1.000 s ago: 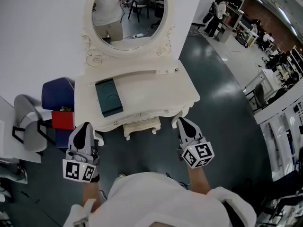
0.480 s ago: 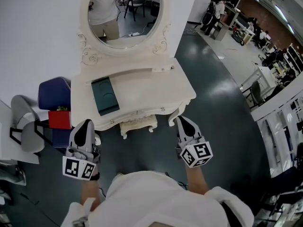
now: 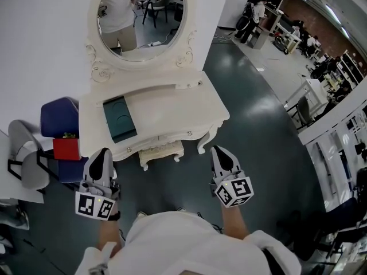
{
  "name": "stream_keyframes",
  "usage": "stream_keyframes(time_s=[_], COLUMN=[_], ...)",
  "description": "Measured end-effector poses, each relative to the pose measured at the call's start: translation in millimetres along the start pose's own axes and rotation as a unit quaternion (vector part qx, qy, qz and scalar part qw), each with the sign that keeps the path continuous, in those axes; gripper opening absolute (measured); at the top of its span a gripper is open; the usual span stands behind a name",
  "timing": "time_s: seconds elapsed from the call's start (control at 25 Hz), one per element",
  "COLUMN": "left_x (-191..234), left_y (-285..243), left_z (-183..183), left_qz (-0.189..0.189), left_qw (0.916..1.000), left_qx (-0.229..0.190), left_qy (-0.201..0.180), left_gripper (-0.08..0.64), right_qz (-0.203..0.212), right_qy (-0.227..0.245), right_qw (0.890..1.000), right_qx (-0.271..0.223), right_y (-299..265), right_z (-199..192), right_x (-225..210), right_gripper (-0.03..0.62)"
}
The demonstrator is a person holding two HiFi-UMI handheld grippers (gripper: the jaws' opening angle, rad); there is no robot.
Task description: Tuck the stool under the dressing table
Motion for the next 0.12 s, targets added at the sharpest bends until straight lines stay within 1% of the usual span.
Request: stream_keyframes(time_s=[0.12], left_x=[-6.2], left_y=[-2.4], left_z=[0.2], left_qz=[-0.004], left_qw=[1.0], left_qx=[-0.003], left_qy=[-0.003], left_gripper=[0.017], right_qz=[-0.005], right_qy=[-0.002], right_qw=[1.0], right_qx=[0.002], right_y=[5.6], right_z=[-2.8], right_x=[-3.8], right_gripper=[0.0])
Point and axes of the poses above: the fingertips, and each gripper's own axes: y backward along the fingers, x to its left, z out of its top, the point moved 3 cm from there along y, backward along the fingers, and after that the axes turned 2 degrees about -z, right-handed, at the moved point
